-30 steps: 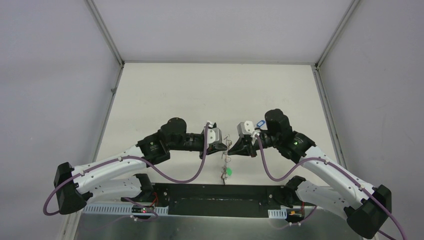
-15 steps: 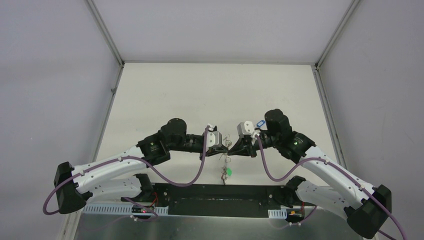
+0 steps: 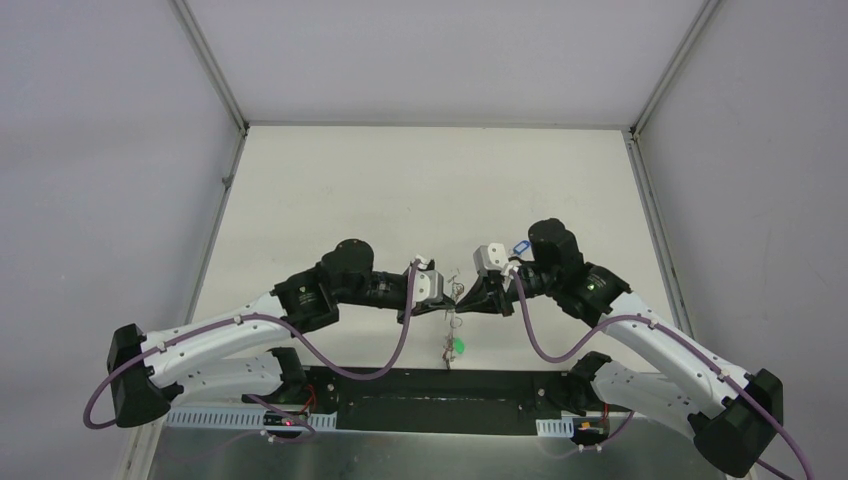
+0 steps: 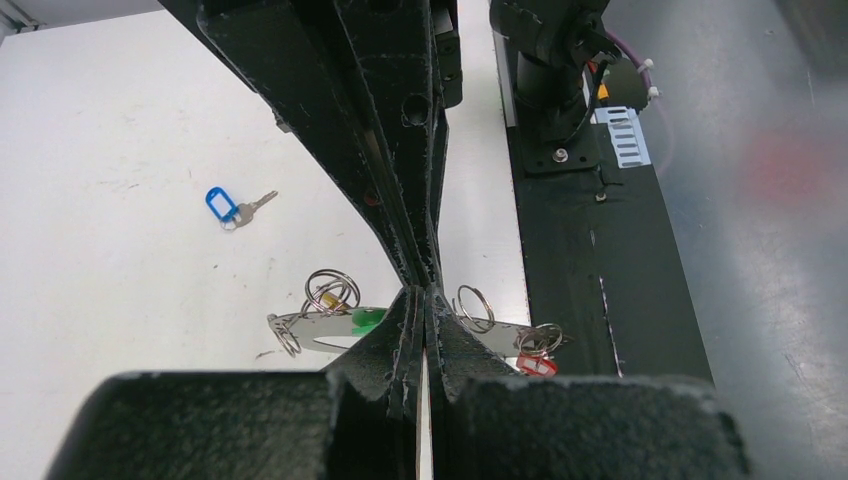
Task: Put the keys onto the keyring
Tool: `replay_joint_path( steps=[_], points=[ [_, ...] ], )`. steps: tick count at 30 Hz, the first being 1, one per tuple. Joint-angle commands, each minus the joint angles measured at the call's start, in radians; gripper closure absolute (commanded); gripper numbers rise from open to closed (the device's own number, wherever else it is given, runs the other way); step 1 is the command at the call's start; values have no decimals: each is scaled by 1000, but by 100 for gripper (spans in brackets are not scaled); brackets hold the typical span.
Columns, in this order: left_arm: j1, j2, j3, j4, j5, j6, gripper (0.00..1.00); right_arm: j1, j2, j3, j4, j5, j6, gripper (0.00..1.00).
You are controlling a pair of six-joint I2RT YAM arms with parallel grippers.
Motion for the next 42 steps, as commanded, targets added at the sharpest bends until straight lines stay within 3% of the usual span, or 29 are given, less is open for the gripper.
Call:
replay_joint_path(
  steps=[1,33,37,42],
  points=[
    [-16,-42,-8,1,28,24,100,3,1,22,34,-28,-3,100],
    [-93,-81,-59,-87,-122,46,100,3,1,23,36,2,12,100],
    [-95,-107,-61,-83,-149,42,77,3,-3,24,39,8,14,100],
    [-95,-157,-66,-52,-203,32,58,3,-9,23,43,18,15,100]
  ],
)
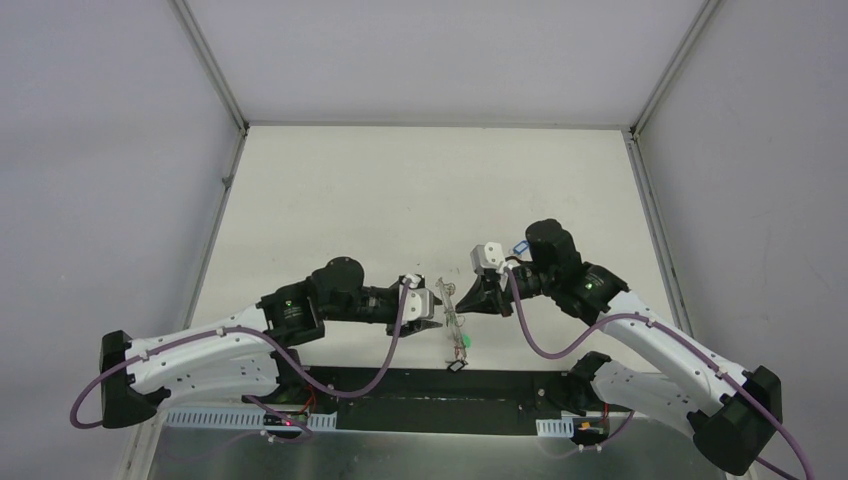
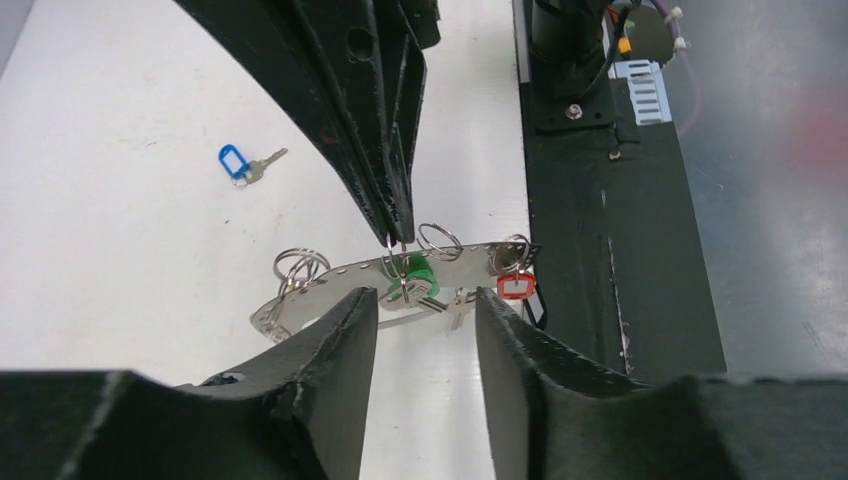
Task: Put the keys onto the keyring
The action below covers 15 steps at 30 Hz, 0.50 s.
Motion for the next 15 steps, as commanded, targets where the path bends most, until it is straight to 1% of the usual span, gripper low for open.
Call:
replay_joint_path(
  steps=[1,4,8,13,15],
  points=[
    [-10,-60,-8,55,-63,-16,55,-2,-22,23,65,-3,0,100],
    [-11,-92,-20,86,-100,-32,51,-2,-32,17,82,13,14,100],
    [-11,-115,-29,115,-168,-81,47,-2,-59,-12,163,59,69,100],
    [-10,-104,-23,120,-240,-168,49,-3,-96,-64,287,108,154,100],
    [-10,-89,-17,120,-235,-202,51,-2,-108,-85,343,114,186,100]
  ],
)
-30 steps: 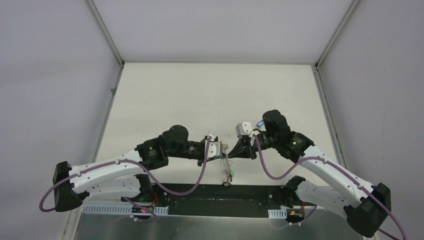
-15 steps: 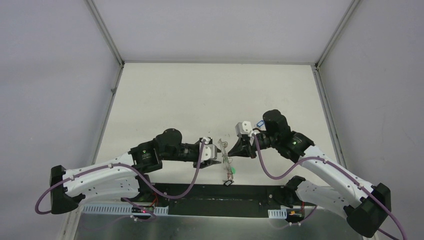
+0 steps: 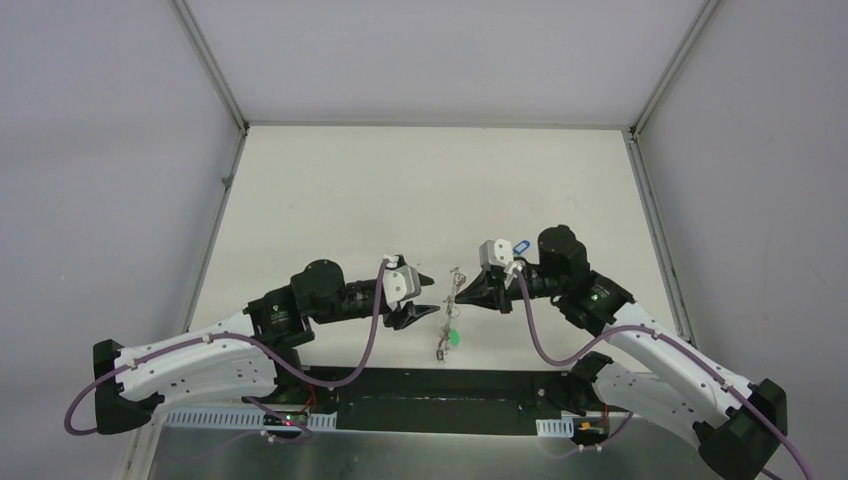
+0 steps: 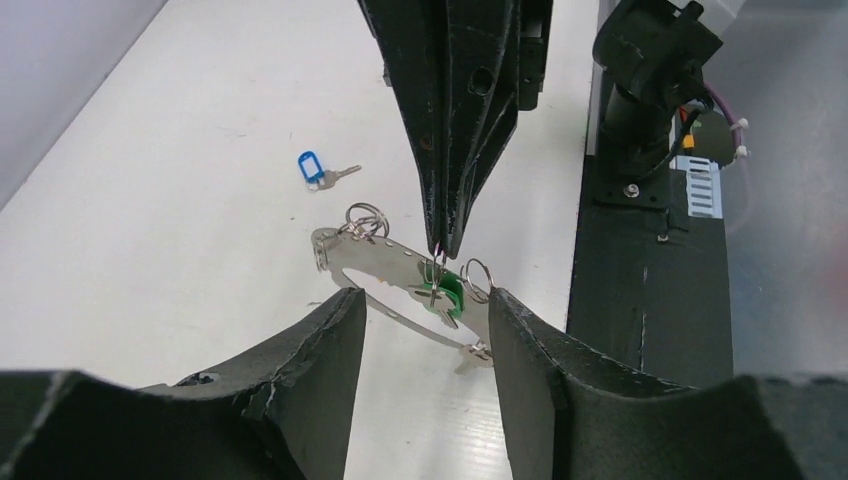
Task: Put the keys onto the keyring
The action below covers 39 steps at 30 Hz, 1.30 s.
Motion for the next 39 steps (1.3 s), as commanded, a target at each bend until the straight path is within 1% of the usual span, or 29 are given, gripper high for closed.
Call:
replay_joint_path(
  steps=[1,2,7,11,14,18,23,24,28,34,39],
  points=[
    [-10,23,7,47,-46,-106,51,-2,-43,-29,213,29,101,100],
    [-10,33,10,46,-36,-116,52,-2,-46,-35,241,29,112,100],
    [9,90,15,46,23,-168,53,-2,-61,-48,280,33,151,100],
    [84,100,6,59,124,-216,53,-2,-68,-57,295,33,164,100],
    [152,95,-2,99,205,-265,54,-2,-67,-62,306,26,173,100],
    [204,101,-1,130,335,-245,56,-2,-62,-65,319,17,185,100],
    [208,113,6,150,426,-199,64,-2,-59,-65,324,17,191,100],
    [208,117,6,156,435,-200,67,-2,-59,-64,324,18,192,100],
    [208,140,11,165,442,-203,70,-2,-58,-60,324,14,197,100],
    [208,158,15,179,384,-203,72,-2,-61,-59,324,12,201,100],
    [208,158,24,173,354,-184,72,-2,-61,-60,323,13,203,100]
  ],
)
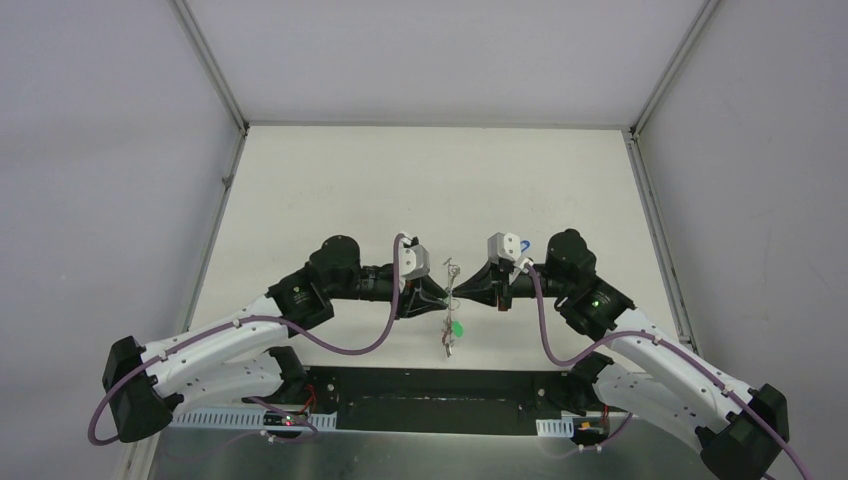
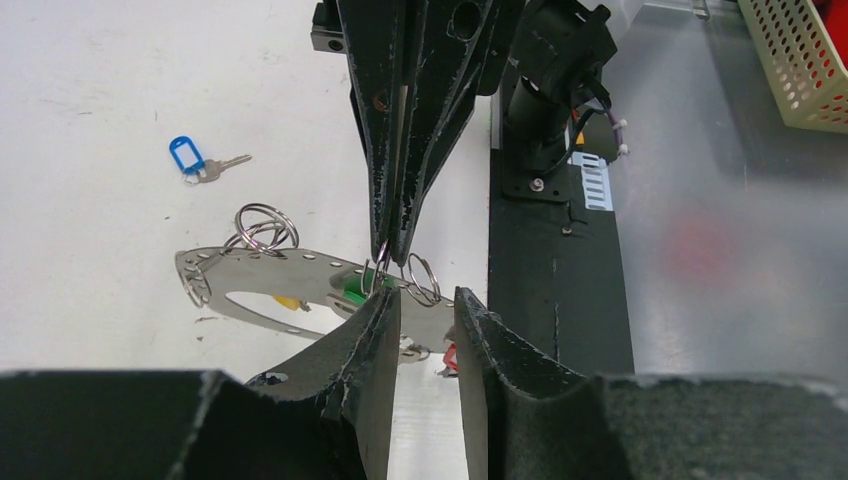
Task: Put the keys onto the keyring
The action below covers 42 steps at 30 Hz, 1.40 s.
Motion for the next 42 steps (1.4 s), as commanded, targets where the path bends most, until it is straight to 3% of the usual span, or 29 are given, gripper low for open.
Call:
replay_joint_path(
  steps=[1,13,27,38,42],
  points=[
    [9,-9,26,55,-43,31,72,-2,-14,17,89,-20,12,100],
    [9,-133,-15,37,-87,92,71,-2,-8,19,90,-17,11,100],
    [10,-11,33,48,-67,104,60,-1,-5,21,89,-27,13,100],
    [8,16,17,100,-42,85,79,-1,-2,23,90,-32,13,100],
    [9,26,13,121,-31,75,82,-2,-2,23,90,-32,15,100]
  ],
)
